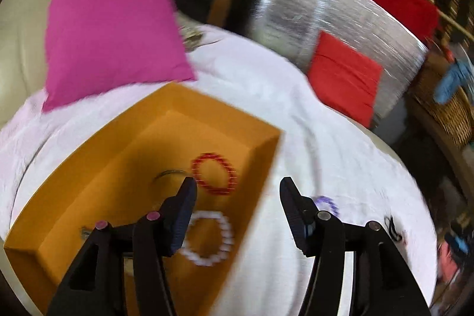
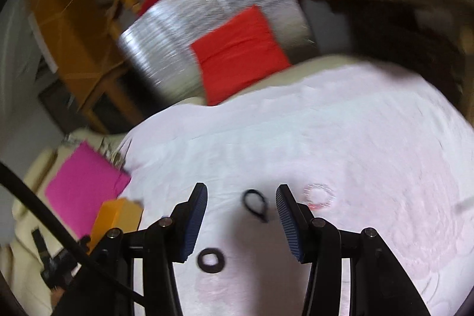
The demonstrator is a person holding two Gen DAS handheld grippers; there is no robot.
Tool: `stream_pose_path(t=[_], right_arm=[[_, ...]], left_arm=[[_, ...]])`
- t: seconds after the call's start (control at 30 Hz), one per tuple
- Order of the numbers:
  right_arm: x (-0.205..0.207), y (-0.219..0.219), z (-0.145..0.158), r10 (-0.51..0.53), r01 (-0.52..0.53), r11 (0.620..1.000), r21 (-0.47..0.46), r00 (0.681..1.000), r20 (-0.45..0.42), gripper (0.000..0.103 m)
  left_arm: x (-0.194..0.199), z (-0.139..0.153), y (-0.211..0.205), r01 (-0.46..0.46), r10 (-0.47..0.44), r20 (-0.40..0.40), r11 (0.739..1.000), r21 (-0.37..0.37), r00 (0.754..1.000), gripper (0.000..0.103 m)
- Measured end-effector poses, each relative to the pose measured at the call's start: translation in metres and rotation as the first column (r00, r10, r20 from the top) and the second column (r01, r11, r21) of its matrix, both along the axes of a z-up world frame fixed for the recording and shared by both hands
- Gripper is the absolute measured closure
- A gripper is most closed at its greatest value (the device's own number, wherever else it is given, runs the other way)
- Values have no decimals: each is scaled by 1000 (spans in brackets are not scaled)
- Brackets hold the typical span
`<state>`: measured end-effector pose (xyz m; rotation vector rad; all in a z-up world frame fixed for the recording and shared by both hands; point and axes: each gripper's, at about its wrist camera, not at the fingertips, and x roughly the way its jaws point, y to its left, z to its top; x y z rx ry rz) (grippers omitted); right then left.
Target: Organize jewelry
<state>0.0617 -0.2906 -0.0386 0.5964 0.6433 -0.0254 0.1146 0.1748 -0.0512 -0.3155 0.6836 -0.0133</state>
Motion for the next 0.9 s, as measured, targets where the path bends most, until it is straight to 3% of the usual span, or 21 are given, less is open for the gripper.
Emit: stream_pose_path(t=[0.17, 0.53, 0.7, 0.9], right_arm=[[8, -29, -24, -29, 38, 995, 92, 994, -106, 51], [6, -56, -52, -50, 78, 988, 132, 978, -204, 51], [8, -61, -61, -54, 90, 985, 149, 972, -227, 51], [11, -63, -68, -44, 84, 983, 162, 970, -239, 51]], left_arm=[[4, 1, -46, 92, -92, -1, 995, 49, 996, 41], [10, -4, -136, 257, -255, -30, 958, 131, 966, 38], [2, -10, -179, 369, -366, -50, 910, 190, 929, 36], [-6, -23, -225, 480, -473, -98, 829, 288, 876, 35]])
